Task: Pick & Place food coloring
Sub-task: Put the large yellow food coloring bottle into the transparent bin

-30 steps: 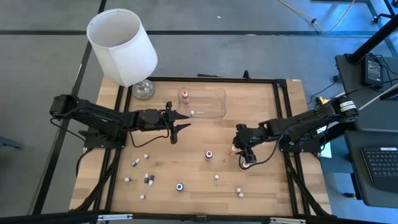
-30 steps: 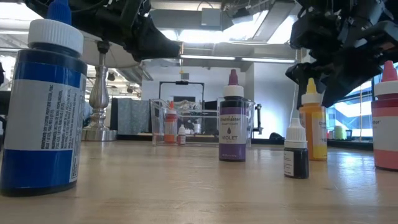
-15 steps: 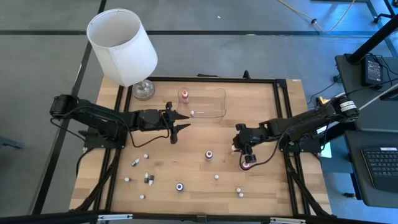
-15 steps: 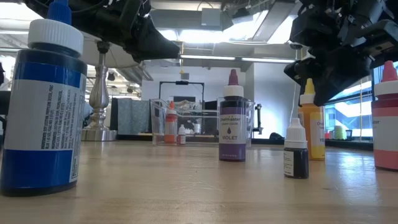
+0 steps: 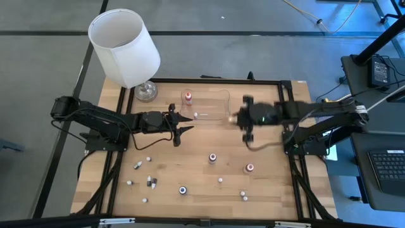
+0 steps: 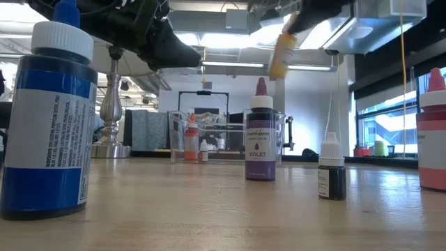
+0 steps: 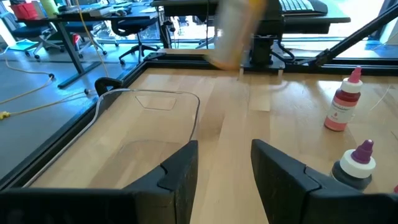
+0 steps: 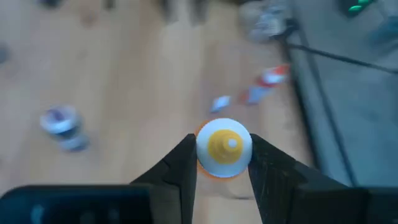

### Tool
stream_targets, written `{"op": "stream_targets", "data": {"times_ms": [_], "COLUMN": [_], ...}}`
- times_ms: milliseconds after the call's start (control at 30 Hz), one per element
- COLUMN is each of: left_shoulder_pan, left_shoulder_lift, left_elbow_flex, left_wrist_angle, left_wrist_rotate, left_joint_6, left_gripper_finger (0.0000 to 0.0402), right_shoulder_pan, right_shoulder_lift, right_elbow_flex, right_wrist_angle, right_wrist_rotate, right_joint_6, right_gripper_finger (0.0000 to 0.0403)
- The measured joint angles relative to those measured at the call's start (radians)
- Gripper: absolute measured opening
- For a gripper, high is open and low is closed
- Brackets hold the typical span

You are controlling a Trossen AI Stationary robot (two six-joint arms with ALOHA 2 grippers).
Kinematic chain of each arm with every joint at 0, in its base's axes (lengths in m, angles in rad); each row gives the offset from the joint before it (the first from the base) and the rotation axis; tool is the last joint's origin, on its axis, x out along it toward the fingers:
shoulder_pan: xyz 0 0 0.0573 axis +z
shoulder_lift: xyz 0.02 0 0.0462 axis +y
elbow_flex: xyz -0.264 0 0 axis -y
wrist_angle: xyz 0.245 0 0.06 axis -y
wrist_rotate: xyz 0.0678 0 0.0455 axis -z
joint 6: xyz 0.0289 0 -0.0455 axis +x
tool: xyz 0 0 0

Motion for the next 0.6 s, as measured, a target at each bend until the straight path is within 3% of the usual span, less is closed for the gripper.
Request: {"op": "stream_targets", "data": {"times_ms": [167,300,600], "left_shoulder_pan": [0.0,0.0,0.0], "left_shoulder_lift": [0.0,0.0,0.0], "left_elbow_flex": [0.0,0.0,0.0], "left_wrist_angle": [-0.004,-0.004,-0.004], "left_wrist_rotate": [0.0,0.0,-0.001], "left_joint_6": [0.0,0.0,0.028], "left_gripper_finger": [0.0144,0.0144,0.0143], "right_shoulder_pan": [-0.236,-0.403,-0.549], "right_shoulder_lift": [0.002,0.04,0.247], "right_elbow_flex": [0.032,-0.005,-0.007], "right_wrist_angle": [0.018,0.08,0.173], "right_wrist_rotate": [-0.226,-0.302,-0.427], "right_joint_6": [-0.108,-0.111,-0.163], "right_gripper_finger": [0.012,0.012,0.012]}}
